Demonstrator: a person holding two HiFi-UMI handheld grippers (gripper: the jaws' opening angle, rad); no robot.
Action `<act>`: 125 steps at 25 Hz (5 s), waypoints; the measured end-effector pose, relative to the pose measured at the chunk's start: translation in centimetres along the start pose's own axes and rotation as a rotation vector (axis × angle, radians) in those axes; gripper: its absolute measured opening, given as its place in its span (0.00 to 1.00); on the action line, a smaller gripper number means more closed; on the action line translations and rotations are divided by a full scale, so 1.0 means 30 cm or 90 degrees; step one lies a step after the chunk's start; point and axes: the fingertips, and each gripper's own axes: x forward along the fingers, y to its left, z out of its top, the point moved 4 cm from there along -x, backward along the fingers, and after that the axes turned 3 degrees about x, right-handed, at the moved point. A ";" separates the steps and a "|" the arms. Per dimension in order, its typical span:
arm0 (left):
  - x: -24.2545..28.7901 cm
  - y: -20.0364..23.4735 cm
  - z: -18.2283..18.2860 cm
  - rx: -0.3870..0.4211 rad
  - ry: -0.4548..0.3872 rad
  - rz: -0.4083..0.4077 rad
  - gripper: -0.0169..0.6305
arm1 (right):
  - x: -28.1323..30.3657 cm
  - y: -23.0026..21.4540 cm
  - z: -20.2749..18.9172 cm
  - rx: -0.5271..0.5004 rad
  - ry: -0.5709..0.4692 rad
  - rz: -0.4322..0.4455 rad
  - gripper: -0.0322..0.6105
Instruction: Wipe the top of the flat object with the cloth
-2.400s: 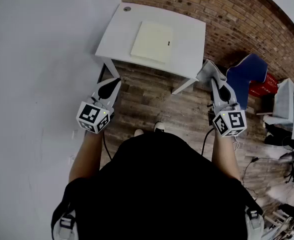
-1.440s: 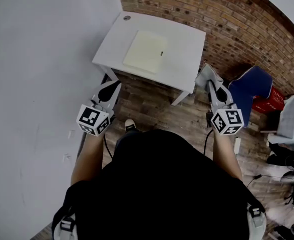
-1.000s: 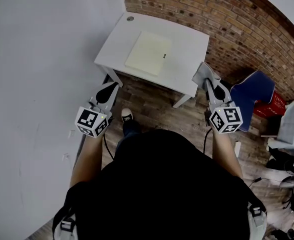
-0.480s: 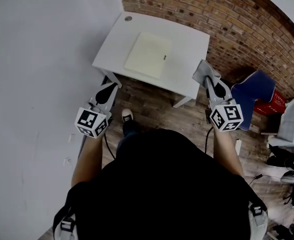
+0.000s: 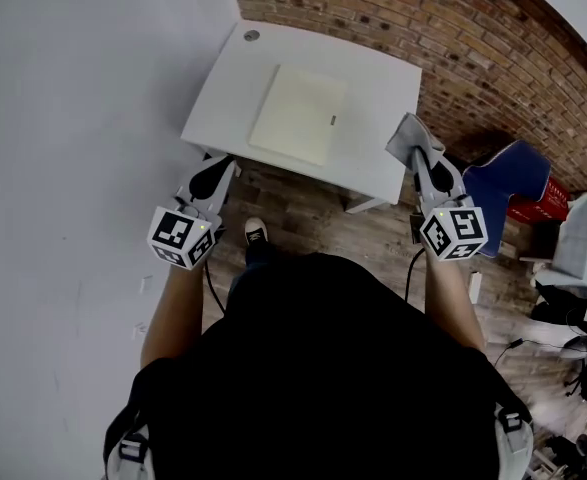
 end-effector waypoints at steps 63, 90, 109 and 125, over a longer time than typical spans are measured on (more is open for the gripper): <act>0.280 0.885 -0.002 -0.005 -0.011 -0.153 0.03 | 0.707 0.351 0.068 0.024 0.023 -0.118 0.07; 0.533 0.895 0.021 -0.018 0.015 -0.100 0.03 | 1.048 0.150 -0.004 0.053 0.073 -0.014 0.07; 0.571 0.930 -0.002 -0.028 0.040 -0.062 0.03 | 1.324 0.174 -0.242 0.100 0.183 0.062 0.07; 0.555 0.911 -0.027 -0.052 0.056 -0.045 0.03 | 1.489 0.219 -0.543 0.103 0.294 0.098 0.07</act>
